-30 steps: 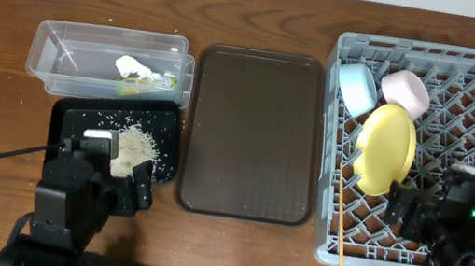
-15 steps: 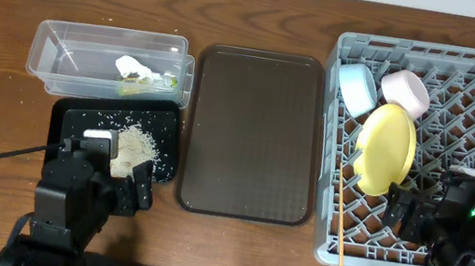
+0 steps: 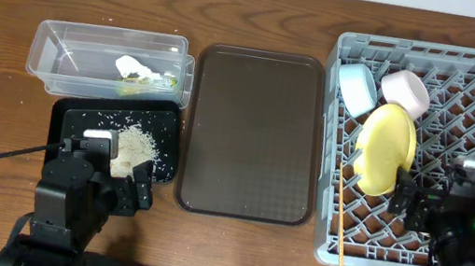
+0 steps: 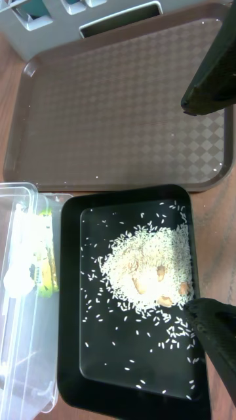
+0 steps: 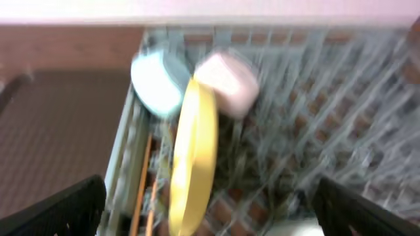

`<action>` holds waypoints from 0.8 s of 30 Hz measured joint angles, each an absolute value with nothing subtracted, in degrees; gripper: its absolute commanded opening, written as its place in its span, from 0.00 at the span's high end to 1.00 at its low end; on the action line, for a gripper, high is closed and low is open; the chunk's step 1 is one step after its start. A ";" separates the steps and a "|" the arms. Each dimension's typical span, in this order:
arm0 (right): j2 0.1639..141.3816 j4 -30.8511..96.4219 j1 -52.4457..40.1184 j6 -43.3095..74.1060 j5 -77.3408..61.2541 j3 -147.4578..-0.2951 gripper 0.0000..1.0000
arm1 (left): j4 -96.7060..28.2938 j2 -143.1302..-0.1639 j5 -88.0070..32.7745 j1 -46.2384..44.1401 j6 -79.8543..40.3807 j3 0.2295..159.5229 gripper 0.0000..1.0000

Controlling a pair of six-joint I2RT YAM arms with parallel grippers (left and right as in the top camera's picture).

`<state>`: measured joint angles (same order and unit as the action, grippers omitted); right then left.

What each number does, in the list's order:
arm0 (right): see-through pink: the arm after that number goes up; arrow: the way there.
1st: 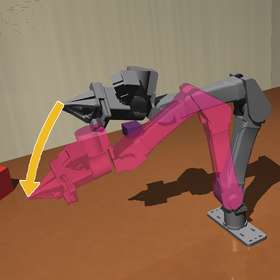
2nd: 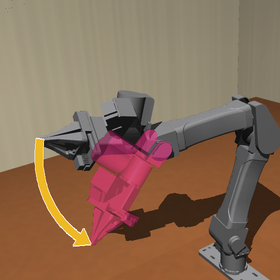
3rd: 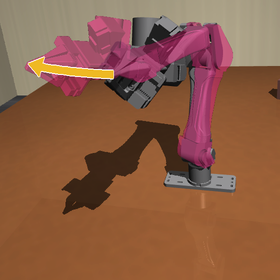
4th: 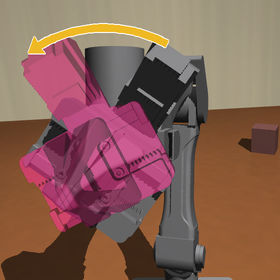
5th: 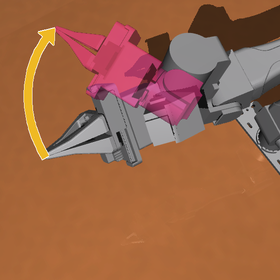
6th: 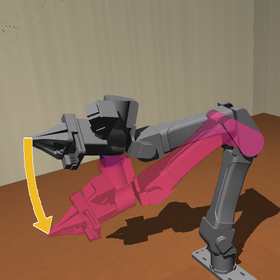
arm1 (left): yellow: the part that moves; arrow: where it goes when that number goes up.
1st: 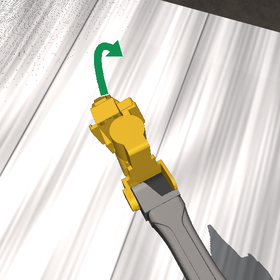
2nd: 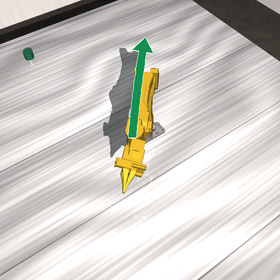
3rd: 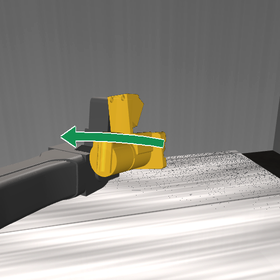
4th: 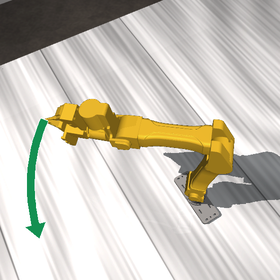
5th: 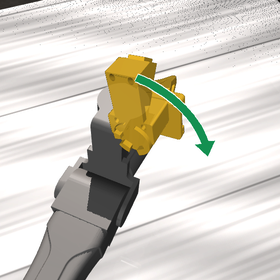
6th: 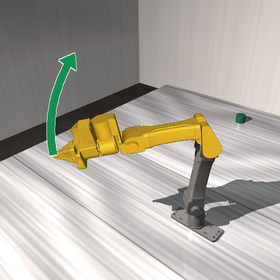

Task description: Sort waste into correct bins and load items into the dishwasher rack

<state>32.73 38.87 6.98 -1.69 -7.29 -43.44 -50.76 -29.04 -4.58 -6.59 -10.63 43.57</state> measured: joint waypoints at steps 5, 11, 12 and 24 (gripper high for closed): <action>21.02 24.18 4.45 -2.83 -7.29 -33.21 0.01 | -50.76 -29.04 -4.58 -6.59 -10.63 43.57 0.08; 8.08 6.98 0.21 -3.46 -6.09 -18.81 0.01 | -50.76 -29.04 -4.58 -6.59 -10.63 43.57 0.08; 6.63 3.95 0.03 -3.55 -5.93 -16.40 0.01 | -50.76 -29.02 -4.58 -6.59 -10.63 43.55 0.08; 0.89 -4.89 -0.03 -3.60 -4.05 -0.71 0.01 | -50.78 -29.04 -4.58 -6.59 -10.63 43.55 0.08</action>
